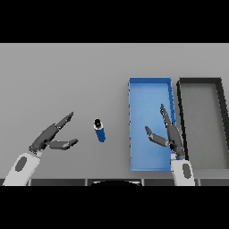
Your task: Pick up the blue pipe and place it into the blue bin.
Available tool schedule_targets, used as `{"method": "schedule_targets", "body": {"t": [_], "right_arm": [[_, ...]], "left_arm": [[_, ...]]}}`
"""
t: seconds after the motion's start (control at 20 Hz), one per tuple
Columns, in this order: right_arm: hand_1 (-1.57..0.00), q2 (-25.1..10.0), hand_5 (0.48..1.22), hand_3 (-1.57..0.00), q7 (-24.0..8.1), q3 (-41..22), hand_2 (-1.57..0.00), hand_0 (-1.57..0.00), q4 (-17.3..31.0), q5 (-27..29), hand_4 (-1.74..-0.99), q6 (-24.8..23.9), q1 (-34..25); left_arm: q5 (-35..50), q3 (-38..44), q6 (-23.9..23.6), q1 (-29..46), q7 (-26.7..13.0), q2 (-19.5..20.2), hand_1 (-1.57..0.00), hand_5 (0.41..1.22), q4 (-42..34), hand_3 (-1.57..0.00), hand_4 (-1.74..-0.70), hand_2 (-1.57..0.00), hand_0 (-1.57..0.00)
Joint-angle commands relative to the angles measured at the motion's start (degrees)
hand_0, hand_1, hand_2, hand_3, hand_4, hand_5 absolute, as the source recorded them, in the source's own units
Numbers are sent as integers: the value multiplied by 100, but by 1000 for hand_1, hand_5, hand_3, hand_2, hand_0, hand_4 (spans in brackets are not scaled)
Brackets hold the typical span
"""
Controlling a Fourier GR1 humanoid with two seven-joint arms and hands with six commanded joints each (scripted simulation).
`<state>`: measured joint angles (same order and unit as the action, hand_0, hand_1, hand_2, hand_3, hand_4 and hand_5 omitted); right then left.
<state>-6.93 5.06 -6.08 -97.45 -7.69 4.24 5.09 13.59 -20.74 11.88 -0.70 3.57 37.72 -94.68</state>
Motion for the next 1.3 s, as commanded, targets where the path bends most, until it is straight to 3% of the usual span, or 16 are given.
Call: {"method": "schedule_targets", "body": {"t": [0.0,0.35,0.75,0.95,1.1,1.15,1.2,1.25], "right_arm": [[1,-18,606,1,5,8,1,1,49,-35,-1239,-12,-42],[1,18,616,1,73,-31,1,1,-90,-40,-1265,-13,157],[1,26,605,1,-37,51,1,1,-153,89,-1274,-3,194],[1,-11,598,1,-14,49,1,1,-174,108,-1267,53,243],[1,15,600,1,44,36,1,1,-126,54,-1267,24,332],[1,-10,601,1,25,89,1,1,-96,89,-1266,20,245],[1,20,600,1,-36,77,1,1,-105,88,-1261,-4,187],[1,-17,600,1,8,108,1,1,-96,111,-1260,17,214]], "left_arm": [[-68,-137,46,-10,-63,-90,1,488,11,1,-1076,1,1],[-430,-711,174,-214,-93,-633,1,447,55,1,-1114,1,1],[-649,-1038,219,-772,-255,-1546,1,448,938,1,-1117,1,1],[-1016,-1112,-3,-1036,43,-1868,1,445,1361,1,-1075,1,1],[-812,-1047,112,-1242,179,-2201,1,507,1718,-18,-1109,-19,1],[-766,-1033,79,-1212,240,-2323,-33,550,1783,-96,-1141,-114,1],[-672,-984,43,-1224,255,-2452,-160,607,1832,-255,-1208,-290,-17],[-522,-938,70,-1187,261,-2536,-348,730,1828,-519,-1253,-481,-187]]}}
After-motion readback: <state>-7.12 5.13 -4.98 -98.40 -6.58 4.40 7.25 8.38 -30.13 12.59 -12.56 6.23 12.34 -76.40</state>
